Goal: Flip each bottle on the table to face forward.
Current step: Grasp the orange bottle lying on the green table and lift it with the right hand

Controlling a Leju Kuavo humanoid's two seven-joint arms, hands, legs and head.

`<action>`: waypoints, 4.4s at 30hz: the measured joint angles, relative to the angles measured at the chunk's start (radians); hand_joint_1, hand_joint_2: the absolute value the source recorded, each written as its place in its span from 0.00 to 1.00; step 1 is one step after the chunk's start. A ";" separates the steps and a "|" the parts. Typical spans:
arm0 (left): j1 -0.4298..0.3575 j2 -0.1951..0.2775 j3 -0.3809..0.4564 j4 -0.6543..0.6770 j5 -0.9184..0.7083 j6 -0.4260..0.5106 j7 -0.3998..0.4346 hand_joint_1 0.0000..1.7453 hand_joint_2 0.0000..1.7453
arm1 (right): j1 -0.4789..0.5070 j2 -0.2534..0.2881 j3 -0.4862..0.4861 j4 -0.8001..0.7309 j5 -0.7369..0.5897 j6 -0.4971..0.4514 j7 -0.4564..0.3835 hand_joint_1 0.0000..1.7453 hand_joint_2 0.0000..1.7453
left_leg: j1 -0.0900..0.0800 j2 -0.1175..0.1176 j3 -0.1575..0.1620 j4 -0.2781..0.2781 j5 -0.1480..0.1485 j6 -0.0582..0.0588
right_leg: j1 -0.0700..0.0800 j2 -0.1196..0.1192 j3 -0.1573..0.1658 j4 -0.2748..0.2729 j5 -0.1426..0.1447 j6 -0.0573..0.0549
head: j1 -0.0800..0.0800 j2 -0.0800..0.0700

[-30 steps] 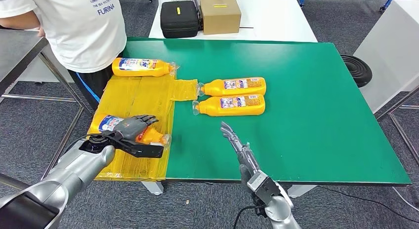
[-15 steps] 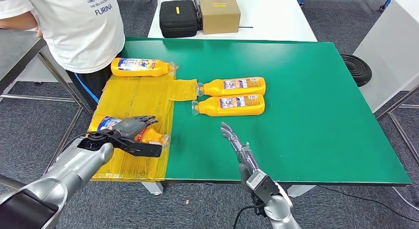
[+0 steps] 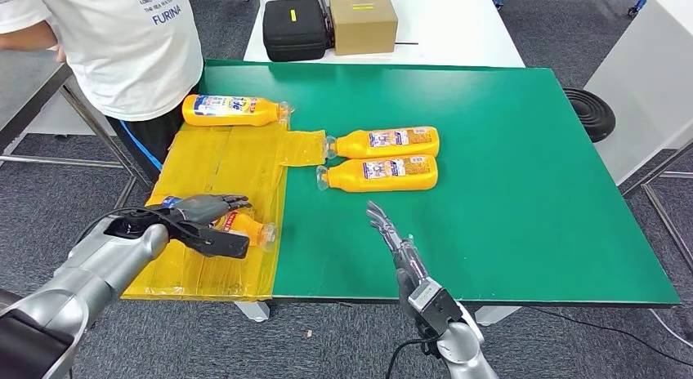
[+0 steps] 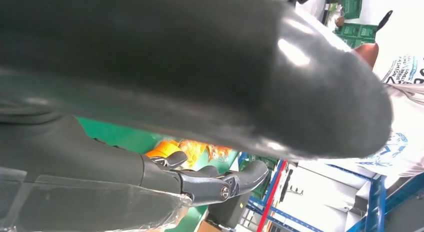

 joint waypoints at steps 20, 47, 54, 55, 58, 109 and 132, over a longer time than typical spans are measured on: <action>0.048 0.145 -0.023 -0.274 0.115 -0.061 -0.002 0.00 1.00 | -0.004 0.006 -0.025 0.011 0.005 -0.001 0.025 0.00 0.00 | 0.000 0.000 -0.007 0.000 0.000 0.000 | 0.000 0.000 -0.006 0.000 0.000 0.000 | 0.000 0.000; 0.271 0.078 0.263 -0.530 0.442 0.138 -0.139 0.00 1.00 | -0.014 0.011 -0.048 -0.002 0.073 -0.068 0.085 0.00 1.00 | -0.001 0.004 -0.010 0.000 0.000 0.001 | -0.001 0.003 -0.011 0.000 0.001 0.000 | 0.000 0.000; 0.365 -0.008 0.403 -0.602 0.491 0.163 -0.141 0.00 1.00 | -0.015 0.011 -0.056 -0.023 0.146 -0.118 0.115 0.00 1.00 | 0.000 0.004 -0.010 0.000 0.000 0.000 | -0.001 0.003 -0.011 0.000 0.001 0.000 | 0.000 0.000; 0.374 -0.016 0.416 -0.609 0.494 0.165 -0.141 0.00 1.00 | -0.015 0.011 -0.057 -0.025 0.151 -0.121 0.118 0.00 1.00 | 0.000 0.004 -0.011 0.000 0.000 0.000 | -0.001 0.003 -0.011 0.000 0.001 0.000 | 0.000 0.000; 0.403 -0.047 0.462 -0.632 0.538 0.189 -0.136 0.00 1.00 | -0.020 0.011 -0.060 -0.028 0.205 -0.159 0.146 0.00 1.00 | 0.000 0.004 -0.011 0.000 0.000 0.000 | -0.001 0.003 -0.011 0.000 0.001 0.000 | 0.000 0.000; 0.747 -0.279 0.756 -0.902 0.742 0.286 -0.138 0.00 1.00 | -0.220 -0.085 -0.048 0.069 0.294 -0.319 0.190 0.00 1.00 | 0.000 0.003 -0.012 0.000 -0.001 0.001 | 0.000 0.002 -0.012 0.000 0.001 0.000 | 0.000 0.000; 0.745 -0.284 0.756 -0.870 0.749 0.261 -0.119 0.00 1.00 | -0.245 -0.094 -0.039 0.119 0.318 -0.190 0.265 0.00 1.00 | 0.000 0.003 -0.012 0.000 -0.001 0.001 | 0.000 0.002 -0.012 0.000 0.001 0.000 | 0.000 0.000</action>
